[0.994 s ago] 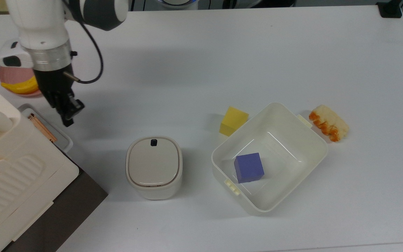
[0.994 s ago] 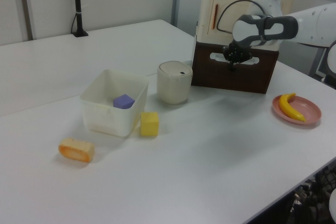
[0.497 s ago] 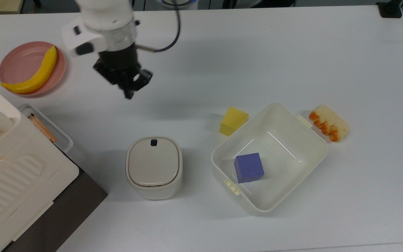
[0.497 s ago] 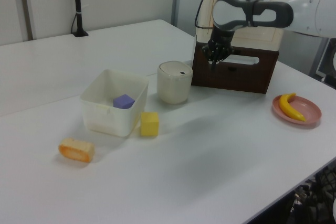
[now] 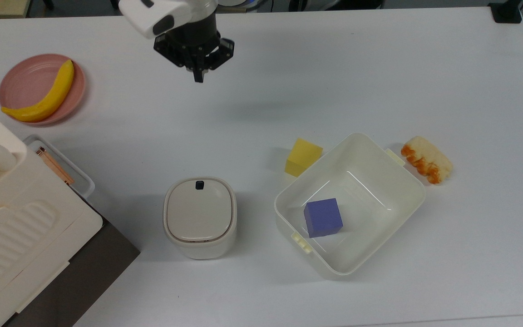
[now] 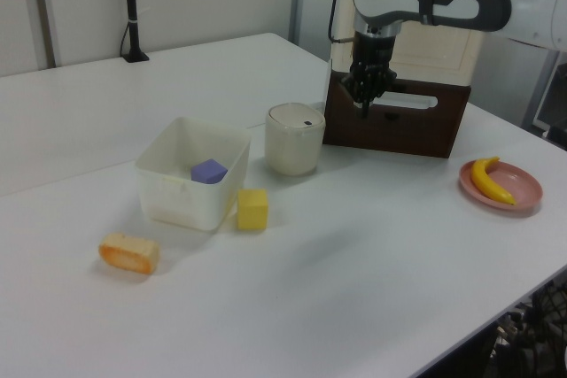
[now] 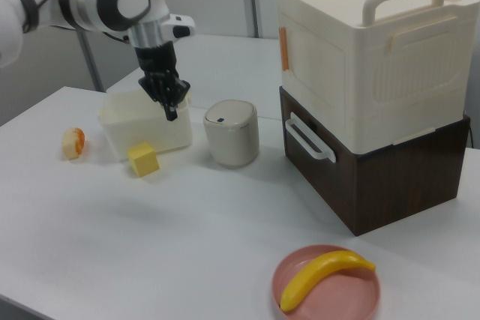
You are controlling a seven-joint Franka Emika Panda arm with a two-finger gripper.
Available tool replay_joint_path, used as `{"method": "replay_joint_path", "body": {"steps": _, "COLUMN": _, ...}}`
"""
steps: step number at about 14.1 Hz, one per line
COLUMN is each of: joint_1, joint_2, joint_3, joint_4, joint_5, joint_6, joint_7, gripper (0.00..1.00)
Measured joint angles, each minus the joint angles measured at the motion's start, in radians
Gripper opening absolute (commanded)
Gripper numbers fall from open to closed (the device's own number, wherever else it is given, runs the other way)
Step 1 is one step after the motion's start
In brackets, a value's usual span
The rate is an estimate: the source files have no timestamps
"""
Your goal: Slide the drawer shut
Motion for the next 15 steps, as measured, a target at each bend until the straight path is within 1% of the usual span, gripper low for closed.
{"method": "replay_joint_path", "body": {"steps": 1, "joint_1": 0.005, "joint_2": -0.012, "joint_3": -0.001, "joint_4": 0.000, "joint_5": 0.000, "joint_6": -0.013, "joint_7": -0.015, "gripper": 0.03}}
{"method": "replay_joint_path", "body": {"steps": 3, "joint_1": 0.018, "joint_2": -0.046, "joint_3": -0.003, "joint_4": 0.000, "joint_5": 0.000, "joint_6": -0.069, "joint_7": -0.056, "gripper": 0.11}}
{"method": "replay_joint_path", "body": {"steps": 4, "joint_1": 0.023, "joint_2": -0.059, "joint_3": -0.004, "joint_4": 0.000, "joint_5": 0.000, "joint_6": -0.086, "joint_7": -0.064, "gripper": 0.11}}
{"method": "replay_joint_path", "body": {"steps": 5, "joint_1": 0.027, "joint_2": -0.070, "joint_3": -0.005, "joint_4": 0.000, "joint_5": 0.000, "joint_6": -0.095, "joint_7": -0.071, "gripper": 0.15}}
{"method": "replay_joint_path", "body": {"steps": 6, "joint_1": 0.038, "joint_2": -0.082, "joint_3": -0.009, "joint_4": -0.001, "joint_5": 0.000, "joint_6": -0.102, "joint_7": -0.075, "gripper": 0.23}}
{"method": "replay_joint_path", "body": {"steps": 7, "joint_1": 0.051, "joint_2": -0.087, "joint_3": -0.021, "joint_4": -0.001, "joint_5": 0.000, "joint_6": -0.102, "joint_7": -0.075, "gripper": 0.54}}
{"method": "replay_joint_path", "body": {"steps": 8, "joint_1": 0.092, "joint_2": -0.089, "joint_3": -0.064, "joint_4": -0.001, "joint_5": 0.000, "joint_6": -0.102, "joint_7": -0.075, "gripper": 1.00}}
{"method": "replay_joint_path", "body": {"steps": 9, "joint_1": 0.136, "joint_2": -0.089, "joint_3": -0.114, "joint_4": -0.002, "joint_5": 0.000, "joint_6": -0.102, "joint_7": -0.075, "gripper": 1.00}}
{"method": "replay_joint_path", "body": {"steps": 10, "joint_1": 0.162, "joint_2": -0.089, "joint_3": -0.143, "joint_4": -0.002, "joint_5": 0.000, "joint_6": -0.102, "joint_7": -0.075, "gripper": 1.00}}
{"method": "replay_joint_path", "body": {"steps": 11, "joint_1": 0.178, "joint_2": -0.089, "joint_3": -0.161, "joint_4": -0.002, "joint_5": 0.000, "joint_6": -0.102, "joint_7": -0.075, "gripper": 1.00}}
{"method": "replay_joint_path", "body": {"steps": 13, "joint_1": 0.189, "joint_2": -0.089, "joint_3": -0.175, "joint_4": -0.002, "joint_5": 0.000, "joint_6": -0.102, "joint_7": -0.075, "gripper": 1.00}}
{"method": "replay_joint_path", "body": {"steps": 15, "joint_1": 0.190, "joint_2": -0.089, "joint_3": -0.175, "joint_4": -0.003, "joint_5": 0.000, "joint_6": -0.102, "joint_7": -0.075, "gripper": 1.00}}
